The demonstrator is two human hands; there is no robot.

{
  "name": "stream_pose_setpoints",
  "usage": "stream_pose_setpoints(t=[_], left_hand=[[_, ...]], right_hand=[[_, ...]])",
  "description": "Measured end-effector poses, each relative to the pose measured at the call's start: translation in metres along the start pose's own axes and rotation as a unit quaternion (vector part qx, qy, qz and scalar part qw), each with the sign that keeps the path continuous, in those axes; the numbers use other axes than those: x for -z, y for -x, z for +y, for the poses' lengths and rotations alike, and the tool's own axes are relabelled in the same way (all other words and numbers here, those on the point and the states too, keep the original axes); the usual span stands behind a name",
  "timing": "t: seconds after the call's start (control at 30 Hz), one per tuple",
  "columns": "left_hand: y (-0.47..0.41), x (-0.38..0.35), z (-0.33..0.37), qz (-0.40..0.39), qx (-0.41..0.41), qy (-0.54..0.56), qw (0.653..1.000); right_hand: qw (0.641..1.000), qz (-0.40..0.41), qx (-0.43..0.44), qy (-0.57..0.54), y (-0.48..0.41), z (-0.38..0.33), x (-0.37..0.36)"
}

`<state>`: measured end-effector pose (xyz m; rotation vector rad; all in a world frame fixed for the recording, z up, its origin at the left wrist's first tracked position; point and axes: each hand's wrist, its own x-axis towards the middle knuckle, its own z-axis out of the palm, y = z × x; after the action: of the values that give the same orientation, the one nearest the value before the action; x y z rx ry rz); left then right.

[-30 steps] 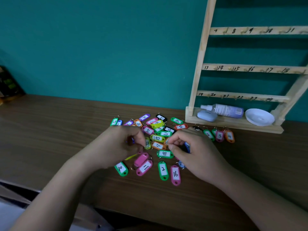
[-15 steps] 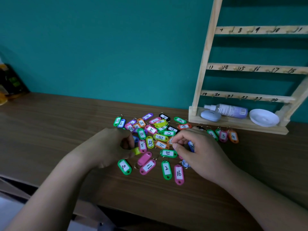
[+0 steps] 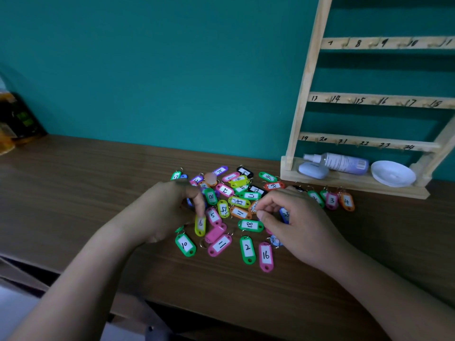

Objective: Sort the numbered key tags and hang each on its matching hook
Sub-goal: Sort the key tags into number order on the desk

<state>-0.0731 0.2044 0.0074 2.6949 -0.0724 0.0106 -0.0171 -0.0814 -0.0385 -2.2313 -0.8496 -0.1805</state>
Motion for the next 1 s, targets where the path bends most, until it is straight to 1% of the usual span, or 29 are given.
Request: stream_pose_setpoints(t=[0.13, 0.23, 0.3, 0.43, 0.5, 0.6, 0.73, 0.87, 1.0], left_hand=[[-0.001, -0.003, 0.008, 0.062, -0.067, 0.087, 0.992], [-0.003, -0.011, 0.019, 0.086, -0.095, 0.118, 0.985], [-0.004, -0.015, 0.024, 0.078, -0.103, 0.126, 0.984], [-0.004, -0.012, 0.019, 0.043, -0.093, 0.089, 0.991], [-0.004, -0.007, 0.011, 0.057, -0.077, 0.085, 0.992], [-0.004, -0.006, 0.012, 0.095, -0.072, 0.125, 0.985], [-0.003, -0.022, 0.035, 0.103, -0.124, 0.154, 0.975], [-0.007, -0.032, 0.048, 0.109, -0.163, 0.149, 0.969], [-0.01, -0.034, 0.045, 0.091, -0.158, 0.19, 0.965]], right_hand=[[1.0, 0.004, 0.007, -0.023, 0.0, -0.003, -0.001], [0.998, 0.001, -0.004, -0.059, 0.0, -0.006, -0.001], [0.997, -0.008, -0.007, -0.073, 0.001, -0.007, -0.002], [0.998, -0.019, -0.01, -0.062, 0.002, -0.006, 0.0], [0.998, -0.018, -0.013, -0.057, 0.002, -0.005, 0.0], [0.997, -0.016, -0.016, -0.075, 0.001, -0.007, -0.001], [0.992, -0.022, -0.029, -0.125, 0.001, -0.009, -0.004], [0.983, -0.026, -0.054, -0.174, -0.001, -0.009, -0.002], [0.978, -0.021, -0.061, -0.199, -0.001, -0.007, 0.0]])
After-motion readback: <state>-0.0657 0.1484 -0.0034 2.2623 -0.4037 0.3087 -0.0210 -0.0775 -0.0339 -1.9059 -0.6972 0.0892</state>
